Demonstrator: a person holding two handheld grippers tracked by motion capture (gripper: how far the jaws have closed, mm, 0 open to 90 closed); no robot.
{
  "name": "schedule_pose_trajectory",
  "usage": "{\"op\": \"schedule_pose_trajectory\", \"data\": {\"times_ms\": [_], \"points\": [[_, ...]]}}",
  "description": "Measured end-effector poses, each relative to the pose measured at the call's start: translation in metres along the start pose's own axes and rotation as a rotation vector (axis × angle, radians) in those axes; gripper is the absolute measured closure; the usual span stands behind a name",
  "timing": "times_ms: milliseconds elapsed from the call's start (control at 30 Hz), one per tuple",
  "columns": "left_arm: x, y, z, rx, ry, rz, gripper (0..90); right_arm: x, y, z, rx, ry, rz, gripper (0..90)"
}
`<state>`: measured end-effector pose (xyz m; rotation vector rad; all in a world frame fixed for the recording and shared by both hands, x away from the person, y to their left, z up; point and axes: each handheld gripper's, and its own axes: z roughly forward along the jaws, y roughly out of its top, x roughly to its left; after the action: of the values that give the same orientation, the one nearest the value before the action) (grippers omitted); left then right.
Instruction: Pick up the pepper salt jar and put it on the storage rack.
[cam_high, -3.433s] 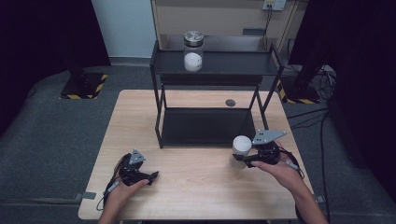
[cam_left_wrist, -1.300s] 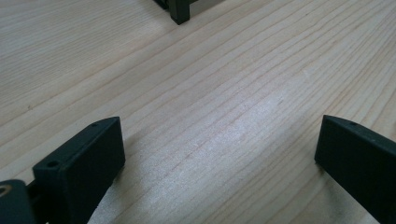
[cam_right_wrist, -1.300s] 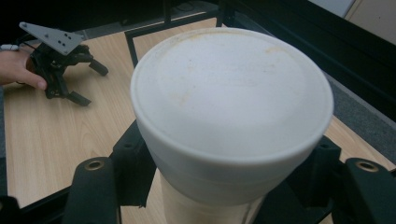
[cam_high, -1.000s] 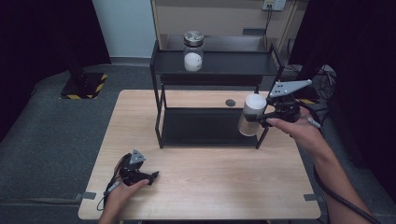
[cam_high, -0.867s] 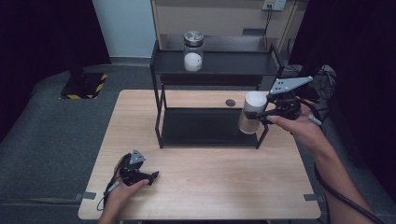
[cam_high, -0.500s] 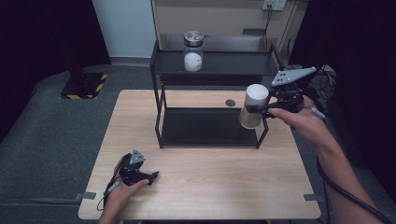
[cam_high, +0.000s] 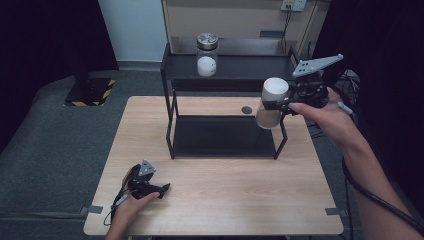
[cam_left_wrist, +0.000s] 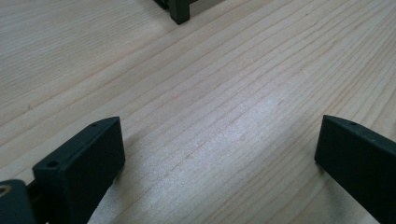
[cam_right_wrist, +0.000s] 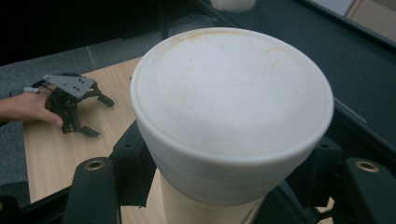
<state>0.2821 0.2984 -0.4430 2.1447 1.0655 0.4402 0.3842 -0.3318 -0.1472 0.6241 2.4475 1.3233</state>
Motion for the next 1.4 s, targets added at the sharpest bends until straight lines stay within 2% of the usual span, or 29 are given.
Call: {"op": "schedule_pose_trajectory", "data": {"times_ms": [767,1400], "points": [[0.001,0.001,0.001,0.003,-0.003,0.003,0.0,-0.013,0.045,-0.032,-0.034,-0.033,-0.002,35.5],[0.001,0.001,0.001,0.002,-0.002,0.002,0.0,-0.029,0.067,-0.032,-0.057,-0.057,0.005,35.4]]}}
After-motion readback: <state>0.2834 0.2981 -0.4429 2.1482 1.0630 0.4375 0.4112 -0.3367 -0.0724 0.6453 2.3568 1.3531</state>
